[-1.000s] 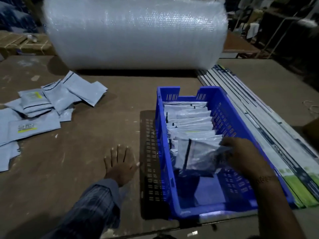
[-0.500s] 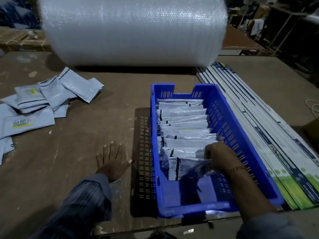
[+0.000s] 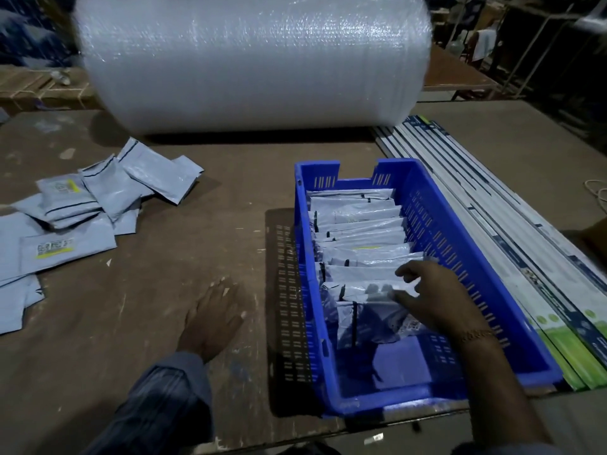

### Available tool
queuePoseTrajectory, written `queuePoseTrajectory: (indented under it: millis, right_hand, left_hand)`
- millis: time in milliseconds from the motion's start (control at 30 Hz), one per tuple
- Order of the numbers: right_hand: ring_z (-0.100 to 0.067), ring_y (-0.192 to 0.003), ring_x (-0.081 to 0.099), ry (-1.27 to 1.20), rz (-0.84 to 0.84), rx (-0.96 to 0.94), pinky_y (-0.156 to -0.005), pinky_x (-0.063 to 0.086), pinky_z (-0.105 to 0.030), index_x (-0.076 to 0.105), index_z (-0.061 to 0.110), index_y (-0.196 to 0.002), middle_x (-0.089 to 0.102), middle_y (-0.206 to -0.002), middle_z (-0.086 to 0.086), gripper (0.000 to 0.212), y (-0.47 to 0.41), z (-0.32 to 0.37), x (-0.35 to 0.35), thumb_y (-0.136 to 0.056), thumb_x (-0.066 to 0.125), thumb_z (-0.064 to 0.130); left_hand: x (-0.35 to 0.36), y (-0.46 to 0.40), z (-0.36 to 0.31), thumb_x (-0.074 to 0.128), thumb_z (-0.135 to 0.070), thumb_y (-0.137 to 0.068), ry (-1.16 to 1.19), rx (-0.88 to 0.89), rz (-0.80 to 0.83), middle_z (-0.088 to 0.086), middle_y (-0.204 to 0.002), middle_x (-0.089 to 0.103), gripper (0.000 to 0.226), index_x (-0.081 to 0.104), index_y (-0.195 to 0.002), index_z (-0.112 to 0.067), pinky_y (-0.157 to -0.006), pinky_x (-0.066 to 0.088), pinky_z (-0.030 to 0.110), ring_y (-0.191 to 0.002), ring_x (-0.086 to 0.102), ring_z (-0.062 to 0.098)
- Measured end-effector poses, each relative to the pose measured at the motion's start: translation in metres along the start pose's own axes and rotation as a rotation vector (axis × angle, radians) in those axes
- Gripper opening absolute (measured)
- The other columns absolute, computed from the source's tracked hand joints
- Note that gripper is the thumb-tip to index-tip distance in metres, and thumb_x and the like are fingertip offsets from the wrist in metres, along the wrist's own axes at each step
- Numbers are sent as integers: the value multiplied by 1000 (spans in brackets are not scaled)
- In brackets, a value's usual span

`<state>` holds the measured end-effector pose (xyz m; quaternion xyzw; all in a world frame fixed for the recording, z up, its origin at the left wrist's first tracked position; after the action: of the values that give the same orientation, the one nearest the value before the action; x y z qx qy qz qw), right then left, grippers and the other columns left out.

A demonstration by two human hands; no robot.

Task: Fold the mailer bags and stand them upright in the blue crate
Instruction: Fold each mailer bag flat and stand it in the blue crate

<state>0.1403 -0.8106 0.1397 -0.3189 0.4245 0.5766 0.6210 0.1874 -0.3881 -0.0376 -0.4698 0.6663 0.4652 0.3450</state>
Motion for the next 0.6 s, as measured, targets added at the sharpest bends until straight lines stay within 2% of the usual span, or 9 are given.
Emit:
queuePoseTrajectory:
  millis: [100,200,333,433,500,600]
  right_hand:
    - [-5,-81,64,-115,-132,-106,-71,53,-30,70,25,-111,67,-99,9,24,7,50,-2,-91,78,35]
    - [-6,-81,62,-131,-174,-209,-75,56,-35,70,25,-107,67,-97,9,14,13,108,3,-95,73,28]
    - [-12,-88,60,-50,-215,-303,-78,52,-32,69,25,-107,67,-100,8,13,27,187,15,-96,64,21]
    - [-17,-90,61,-16,-214,-382,-74,48,-32,68,26,-104,68,-99,6,14,32,251,32,-94,60,21]
    - [-15,-95,62,-34,-178,-400,-78,52,-33,67,27,-108,67,-103,7,16,31,286,54,-95,61,20]
    - [-3,-95,59,-58,-116,-396,-81,54,-26,65,31,-115,65,-108,15,20,25,330,95,-98,62,23]
  left_hand:
    - [-28,14,6,43,-56,-103,60,26,-40,3,-174,21,69,37,-163,-23,-124,23,43,-160,20,26]
    - [-47,21,24,47,-40,-111,3,46,55,7,-173,22,58,34,-163,-18,-121,20,35,-159,22,29]
    - [-63,24,94,43,-58,-108,-52,-27,293,1,-177,6,74,18,-169,-23,-127,20,37,-161,17,25]
    - [-76,27,147,44,-64,-105,-178,-41,433,1,-177,8,79,18,-169,-24,-126,26,37,-159,24,25]
    - [-94,31,169,41,-60,-107,-177,-66,420,2,-177,10,75,20,-168,-22,-126,23,35,-159,23,25]
    - [-127,34,183,39,-42,-114,-106,-46,286,7,-173,23,58,30,-164,-13,-121,23,30,-157,27,27]
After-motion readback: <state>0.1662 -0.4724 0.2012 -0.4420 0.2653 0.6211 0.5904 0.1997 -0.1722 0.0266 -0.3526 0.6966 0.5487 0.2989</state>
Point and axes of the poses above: each hand's wrist, its own y-axis away from the middle knuckle, its own x-axis out of the palm, z = x × y, the point moved 7 cm from there along -y, towards the middle knuckle
